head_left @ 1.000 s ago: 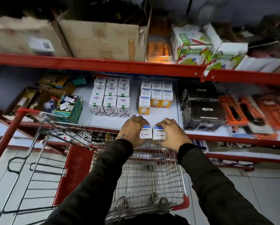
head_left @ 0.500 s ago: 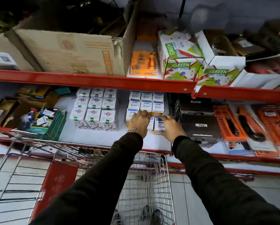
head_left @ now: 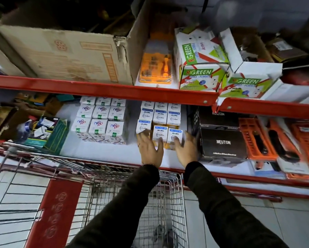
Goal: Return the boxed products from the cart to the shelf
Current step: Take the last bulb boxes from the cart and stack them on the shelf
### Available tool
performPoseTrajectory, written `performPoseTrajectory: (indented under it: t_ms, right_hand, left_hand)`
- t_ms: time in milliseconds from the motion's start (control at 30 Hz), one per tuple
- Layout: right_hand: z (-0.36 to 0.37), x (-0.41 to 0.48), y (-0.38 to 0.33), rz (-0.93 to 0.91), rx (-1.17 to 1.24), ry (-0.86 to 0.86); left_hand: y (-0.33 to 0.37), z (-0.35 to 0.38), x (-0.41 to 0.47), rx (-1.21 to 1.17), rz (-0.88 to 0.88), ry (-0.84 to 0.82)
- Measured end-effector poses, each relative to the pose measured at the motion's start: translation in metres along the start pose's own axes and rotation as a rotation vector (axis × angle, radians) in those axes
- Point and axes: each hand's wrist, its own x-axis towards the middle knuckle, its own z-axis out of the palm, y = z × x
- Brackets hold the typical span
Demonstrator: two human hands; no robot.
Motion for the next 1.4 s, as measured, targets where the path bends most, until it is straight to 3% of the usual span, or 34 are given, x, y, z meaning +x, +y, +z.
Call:
performPoseTrajectory:
  t_ms: [133, 200, 267, 300, 333, 433, 567, 800, 1100, 1400]
  right_hand:
    - [0.016, 0.001, 0.003, 0.344, 0.469, -0.097]
    - [0.021, 0.003, 0.003, 0.395, 0.617, -0.096]
    - [0.025, 0.006, 0.004, 0.407, 0.669, -0.078]
    - [0.026, 0.007, 0.004, 0.415, 0.697, -0.075]
    - [0.027, 0.009, 0.003, 0.421, 0.718, -0.078]
    - [0.028, 0.014, 0.002, 0.421, 0.739, -0.093]
    - [0.027, 0.021, -0.001, 0.395, 0.737, -0.107]
    - [0.025, 0.028, -0.003, 0.368, 0.695, -0.097]
    - [0.025, 0.019, 0.001, 0.361, 0.668, -0.082]
    - [0.057, -0.027, -0.011, 0.520, 0.704, -0.137]
  left_hand:
    - [0.016, 0.006, 0.002, -0.506, -0.583, 0.049]
    - [0.016, 0.010, 0.014, -0.644, -0.839, 0.020]
    - [0.003, 0.018, 0.026, -0.689, -0.979, -0.076]
    - [0.003, 0.020, 0.030, -0.821, -1.078, -0.011]
    - [0.003, 0.023, 0.036, -0.833, -1.117, -0.069]
    - [0.003, 0.018, 0.038, -0.725, -0.991, -0.265]
    - [0.004, 0.020, 0.045, -0.615, -0.858, -0.328]
    - [0.003, 0.025, 0.055, -0.616, -0.940, -0.335]
    - [-0.006, 0.017, 0.044, -0.645, -0.976, -0.313]
    - [-0.061, -0.042, 0.018, -0.984, -0.989, -0.013]
